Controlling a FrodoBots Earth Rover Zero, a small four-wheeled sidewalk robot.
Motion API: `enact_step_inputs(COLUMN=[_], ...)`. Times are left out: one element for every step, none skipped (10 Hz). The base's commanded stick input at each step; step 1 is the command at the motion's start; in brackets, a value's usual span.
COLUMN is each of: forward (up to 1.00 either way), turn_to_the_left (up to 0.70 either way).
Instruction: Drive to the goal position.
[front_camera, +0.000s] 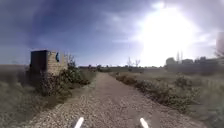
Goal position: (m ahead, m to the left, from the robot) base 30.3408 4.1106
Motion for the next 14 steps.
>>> enact_step_inputs(forward=[0.49,0.49,0.49,0.49,0.49,0.49,0.49,0.49,0.5,0.5,0.5,0.5,0.5,0.5], turn_to_the_left=[0.0,0.0,0.0,0.0,0.0,0.0,0.0,0.0,0.0,0.0,0.0,0.0,0.0,0.0])
